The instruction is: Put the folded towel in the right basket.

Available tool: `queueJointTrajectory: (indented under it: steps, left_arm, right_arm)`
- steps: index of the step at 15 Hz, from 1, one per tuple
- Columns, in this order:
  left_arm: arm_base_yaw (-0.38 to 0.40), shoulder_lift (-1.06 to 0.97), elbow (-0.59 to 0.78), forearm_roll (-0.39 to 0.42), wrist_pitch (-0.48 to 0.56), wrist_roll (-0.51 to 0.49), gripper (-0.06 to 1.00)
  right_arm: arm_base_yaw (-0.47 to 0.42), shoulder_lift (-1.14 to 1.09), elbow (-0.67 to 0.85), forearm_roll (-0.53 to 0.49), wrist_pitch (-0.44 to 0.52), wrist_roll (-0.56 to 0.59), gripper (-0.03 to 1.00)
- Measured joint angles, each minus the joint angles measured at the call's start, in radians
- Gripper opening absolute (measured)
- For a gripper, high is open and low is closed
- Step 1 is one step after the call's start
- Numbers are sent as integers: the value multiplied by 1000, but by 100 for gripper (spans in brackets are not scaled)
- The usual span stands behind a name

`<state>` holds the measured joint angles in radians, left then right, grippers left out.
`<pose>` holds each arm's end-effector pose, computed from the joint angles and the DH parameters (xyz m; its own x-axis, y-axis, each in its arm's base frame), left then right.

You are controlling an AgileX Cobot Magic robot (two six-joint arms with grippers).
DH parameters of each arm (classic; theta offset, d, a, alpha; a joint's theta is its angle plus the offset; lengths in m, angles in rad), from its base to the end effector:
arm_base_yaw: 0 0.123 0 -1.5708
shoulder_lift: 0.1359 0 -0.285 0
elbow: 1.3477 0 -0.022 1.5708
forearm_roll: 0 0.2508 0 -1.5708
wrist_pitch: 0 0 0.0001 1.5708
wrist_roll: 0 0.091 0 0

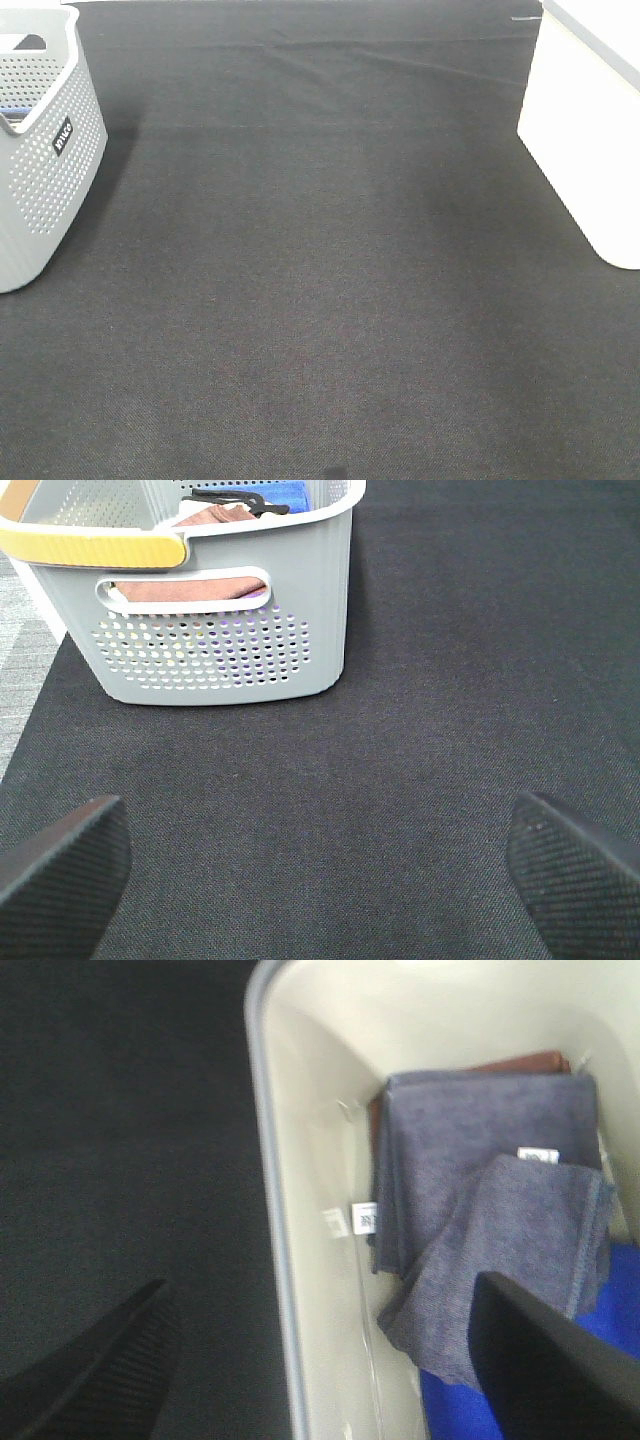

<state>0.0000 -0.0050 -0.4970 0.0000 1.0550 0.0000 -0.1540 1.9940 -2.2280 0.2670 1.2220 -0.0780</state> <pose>-0.0050 0.0000 0.2769 -0.4491 0.0000 -0.8935 0.0000 1.0000 0.0000 0.4360 -0.0448 0.3961 -0.7673 0.1340 -0.6271 0.0059 0.9794 0.2021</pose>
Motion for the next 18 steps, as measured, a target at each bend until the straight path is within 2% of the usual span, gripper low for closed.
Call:
queueJointTrajectory:
  steps: [3,6,9,14,15,18]
  left_arm:
    - [0,0,0,0,0,0,97]
    - [0,0,0,0,0,0,97]
    - [0,0,0,0,0,0,97]
    - [0,0,0,0,0,0,97]
    - [0,0,0,0,0,0,97]
    - [0,0,0,0,0,0,97]
  right_arm:
    - [70,-101,20,-34,0,0,75]
    - [108,-267,184,-57,-1,-1,75]
    - [108,-494,530,-102,-1,-16,75]
    - [108,-834,1093,-116,-3,-23,75]
    - [108,-943,1252,-118,-3,-23,75]
    - [108,-1165,1509,-119,-15,-23,75]
